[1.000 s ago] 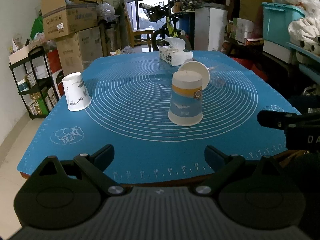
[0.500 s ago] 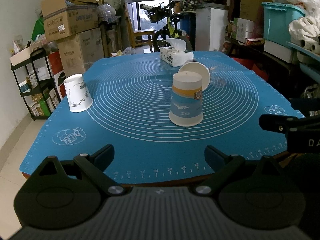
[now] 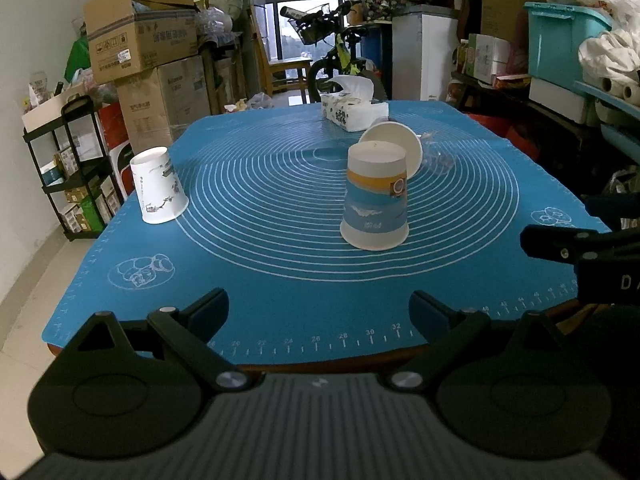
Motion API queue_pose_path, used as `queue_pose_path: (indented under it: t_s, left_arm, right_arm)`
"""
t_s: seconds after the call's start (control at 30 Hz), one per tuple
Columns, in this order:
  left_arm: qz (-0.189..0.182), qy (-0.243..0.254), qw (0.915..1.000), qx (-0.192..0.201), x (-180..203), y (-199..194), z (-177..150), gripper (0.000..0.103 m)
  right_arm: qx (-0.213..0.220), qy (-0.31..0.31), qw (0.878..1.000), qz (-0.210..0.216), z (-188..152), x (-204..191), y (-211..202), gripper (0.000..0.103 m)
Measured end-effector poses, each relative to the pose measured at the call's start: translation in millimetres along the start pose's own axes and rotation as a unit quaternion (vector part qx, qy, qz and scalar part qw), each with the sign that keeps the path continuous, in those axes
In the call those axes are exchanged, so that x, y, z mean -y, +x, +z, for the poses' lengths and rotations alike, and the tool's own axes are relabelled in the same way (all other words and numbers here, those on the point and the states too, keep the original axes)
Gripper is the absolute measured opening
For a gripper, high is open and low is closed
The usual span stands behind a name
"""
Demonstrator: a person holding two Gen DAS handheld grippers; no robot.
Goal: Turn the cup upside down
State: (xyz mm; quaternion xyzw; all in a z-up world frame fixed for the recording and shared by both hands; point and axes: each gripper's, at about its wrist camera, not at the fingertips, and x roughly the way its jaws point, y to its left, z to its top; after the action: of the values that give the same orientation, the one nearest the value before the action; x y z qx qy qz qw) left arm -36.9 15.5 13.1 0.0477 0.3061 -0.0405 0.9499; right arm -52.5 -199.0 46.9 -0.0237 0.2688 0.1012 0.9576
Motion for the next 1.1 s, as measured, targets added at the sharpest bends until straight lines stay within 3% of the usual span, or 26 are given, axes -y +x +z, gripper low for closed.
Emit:
queue_pose_path:
  t_s: [1.1]
  left_arm:
    - [0.002,0.003,1.0000,-0.002,2.6,-0.7,0.4,0.096]
  right_arm:
    - [-0.003,0.001,1.000,0.001,-0.5,1.4,-0.3,0.096]
